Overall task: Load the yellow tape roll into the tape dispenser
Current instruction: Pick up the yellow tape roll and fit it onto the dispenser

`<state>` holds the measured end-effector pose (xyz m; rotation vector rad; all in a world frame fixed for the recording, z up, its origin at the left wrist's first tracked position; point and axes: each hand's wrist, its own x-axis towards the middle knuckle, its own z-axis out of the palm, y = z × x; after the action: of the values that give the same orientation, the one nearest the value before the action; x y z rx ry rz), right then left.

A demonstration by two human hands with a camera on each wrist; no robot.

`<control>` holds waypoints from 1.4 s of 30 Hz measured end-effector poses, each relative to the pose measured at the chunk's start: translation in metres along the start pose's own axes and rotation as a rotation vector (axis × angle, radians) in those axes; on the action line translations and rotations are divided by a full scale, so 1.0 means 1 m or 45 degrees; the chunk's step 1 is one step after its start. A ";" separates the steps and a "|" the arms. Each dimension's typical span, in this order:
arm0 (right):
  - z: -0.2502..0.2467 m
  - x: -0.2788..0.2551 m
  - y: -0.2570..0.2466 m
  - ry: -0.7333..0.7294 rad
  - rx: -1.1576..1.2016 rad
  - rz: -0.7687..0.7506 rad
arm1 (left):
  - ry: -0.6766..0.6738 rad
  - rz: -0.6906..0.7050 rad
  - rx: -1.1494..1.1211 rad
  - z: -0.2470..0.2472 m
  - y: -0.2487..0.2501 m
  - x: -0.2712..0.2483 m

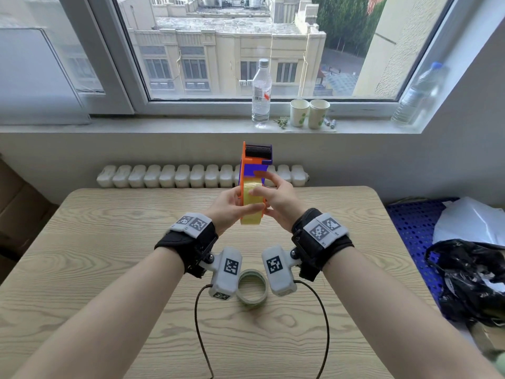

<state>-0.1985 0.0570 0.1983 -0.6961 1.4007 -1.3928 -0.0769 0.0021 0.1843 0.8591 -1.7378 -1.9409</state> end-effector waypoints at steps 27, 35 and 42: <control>0.010 -0.004 0.005 -0.111 0.426 0.006 | 0.054 0.123 0.234 0.005 -0.008 -0.005; 0.011 -0.005 0.007 -0.098 0.386 0.047 | 0.068 0.104 0.238 0.007 -0.011 -0.009; 0.012 -0.001 0.006 -0.031 0.295 0.065 | 0.097 0.099 0.218 0.010 -0.015 -0.008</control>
<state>-0.1856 0.0548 0.1946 -0.5207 1.2061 -1.4725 -0.0760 0.0165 0.1712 0.8977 -1.8833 -1.7070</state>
